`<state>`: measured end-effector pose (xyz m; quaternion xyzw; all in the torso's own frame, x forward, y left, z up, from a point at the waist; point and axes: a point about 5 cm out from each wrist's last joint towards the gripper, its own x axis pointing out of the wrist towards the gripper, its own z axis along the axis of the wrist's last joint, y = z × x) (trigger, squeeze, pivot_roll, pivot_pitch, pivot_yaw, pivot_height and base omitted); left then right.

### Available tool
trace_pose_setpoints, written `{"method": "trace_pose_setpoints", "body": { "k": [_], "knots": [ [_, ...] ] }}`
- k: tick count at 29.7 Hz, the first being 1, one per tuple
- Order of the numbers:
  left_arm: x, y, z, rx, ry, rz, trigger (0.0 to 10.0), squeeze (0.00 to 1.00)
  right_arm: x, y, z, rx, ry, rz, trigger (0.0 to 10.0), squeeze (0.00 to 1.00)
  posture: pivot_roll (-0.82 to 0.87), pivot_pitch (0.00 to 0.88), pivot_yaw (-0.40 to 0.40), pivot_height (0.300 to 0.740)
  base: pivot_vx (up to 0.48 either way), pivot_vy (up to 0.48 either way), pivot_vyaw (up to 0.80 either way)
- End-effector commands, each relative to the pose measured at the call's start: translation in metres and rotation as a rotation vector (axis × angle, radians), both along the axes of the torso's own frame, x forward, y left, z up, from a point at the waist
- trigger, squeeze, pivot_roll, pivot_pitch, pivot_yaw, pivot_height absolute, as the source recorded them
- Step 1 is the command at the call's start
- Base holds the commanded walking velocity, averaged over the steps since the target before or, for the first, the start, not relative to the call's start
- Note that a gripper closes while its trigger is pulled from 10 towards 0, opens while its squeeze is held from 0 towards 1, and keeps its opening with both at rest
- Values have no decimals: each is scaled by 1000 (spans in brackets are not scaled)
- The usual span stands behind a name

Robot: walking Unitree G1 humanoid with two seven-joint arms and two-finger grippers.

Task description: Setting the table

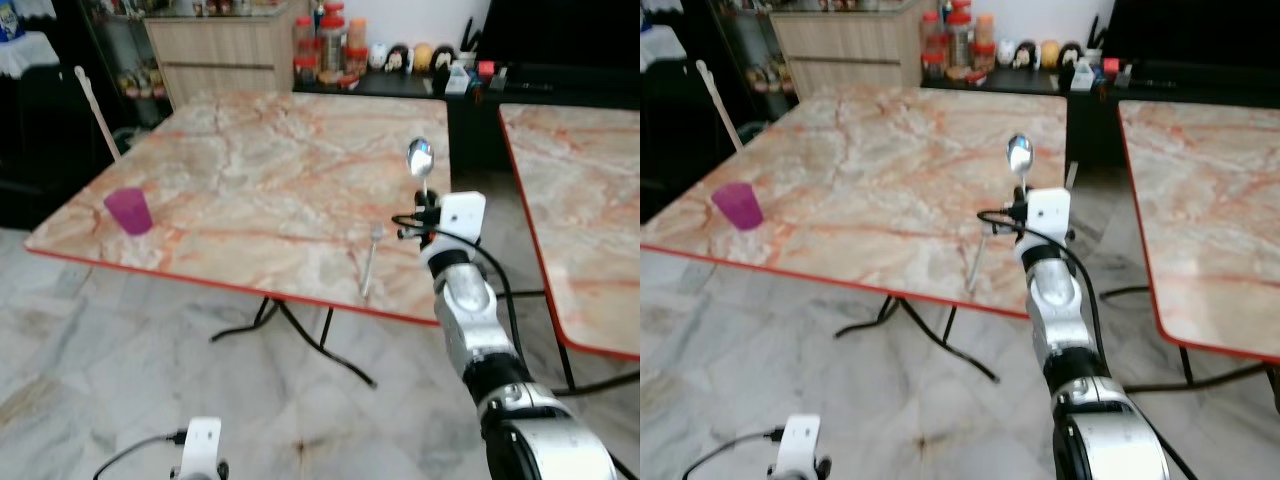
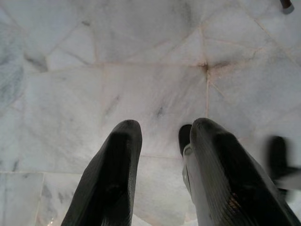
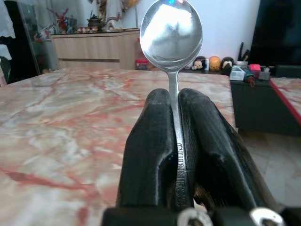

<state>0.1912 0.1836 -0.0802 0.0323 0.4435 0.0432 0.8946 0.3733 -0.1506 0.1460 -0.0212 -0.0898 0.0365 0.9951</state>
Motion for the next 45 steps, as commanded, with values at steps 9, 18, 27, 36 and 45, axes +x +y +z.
{"method": "trace_pose_setpoints", "body": {
  "k": [9,18,27,36,45],
  "knots": [
    [-3,-3,-2,-2,13,-11,10000,0,2,-5,4,2,2,-15,10000,0,-48,0,65,740,0,-480,-475],
    [-3,-3,-2,-2,12,-17,10000,0,1,-6,3,-15,-6,-22,10000,0,-52,0,69,740,0,-480,-343],
    [-2,-2,-2,0,13,-21,10000,0,-2,-11,0,-17,-4,-39,10000,0,-58,0,76,740,0,-480,0],
    [-1,-3,-1,1,10,-31,10000,0,-2,-11,1,-18,-12,-43,10000,0,-61,0,78,740,0,-480,0],
    [-2,-4,-2,0,14,-27,10000,0,-3,-13,0,-21,-8,-48,10000,0,-60,3,76,740,0,-480,0]
  ]
}}
